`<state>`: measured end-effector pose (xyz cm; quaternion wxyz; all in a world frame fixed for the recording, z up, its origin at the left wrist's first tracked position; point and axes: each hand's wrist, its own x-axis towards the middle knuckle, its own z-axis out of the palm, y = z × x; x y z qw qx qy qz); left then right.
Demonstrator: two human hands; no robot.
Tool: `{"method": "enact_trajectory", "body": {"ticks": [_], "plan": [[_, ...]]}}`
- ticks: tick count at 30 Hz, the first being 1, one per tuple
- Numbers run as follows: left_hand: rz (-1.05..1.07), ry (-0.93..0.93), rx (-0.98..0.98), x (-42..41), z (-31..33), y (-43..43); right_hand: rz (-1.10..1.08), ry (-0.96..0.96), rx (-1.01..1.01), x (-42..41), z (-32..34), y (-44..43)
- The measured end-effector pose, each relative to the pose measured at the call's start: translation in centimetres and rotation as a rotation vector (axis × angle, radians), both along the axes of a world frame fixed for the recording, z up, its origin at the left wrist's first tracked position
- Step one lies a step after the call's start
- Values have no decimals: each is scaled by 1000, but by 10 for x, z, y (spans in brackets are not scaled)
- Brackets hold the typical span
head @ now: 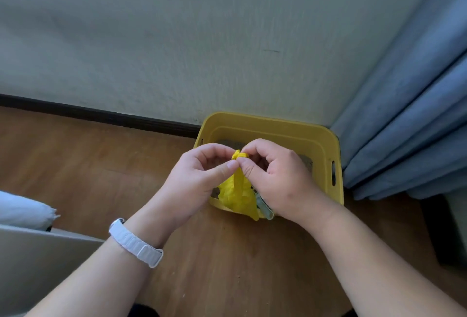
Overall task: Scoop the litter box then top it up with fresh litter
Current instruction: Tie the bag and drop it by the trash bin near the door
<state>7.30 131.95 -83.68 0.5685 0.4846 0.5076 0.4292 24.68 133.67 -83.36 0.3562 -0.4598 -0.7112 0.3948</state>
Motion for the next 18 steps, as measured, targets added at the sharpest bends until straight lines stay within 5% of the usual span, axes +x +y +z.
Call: {"method": "enact_trajectory", "body": {"ticks": [9, 18], "plan": [[4, 243, 81, 16, -12, 0, -77, 205, -185, 5, -11, 9], [30, 186, 122, 23, -13, -1, -21, 207, -174, 11, -9, 7]]}}
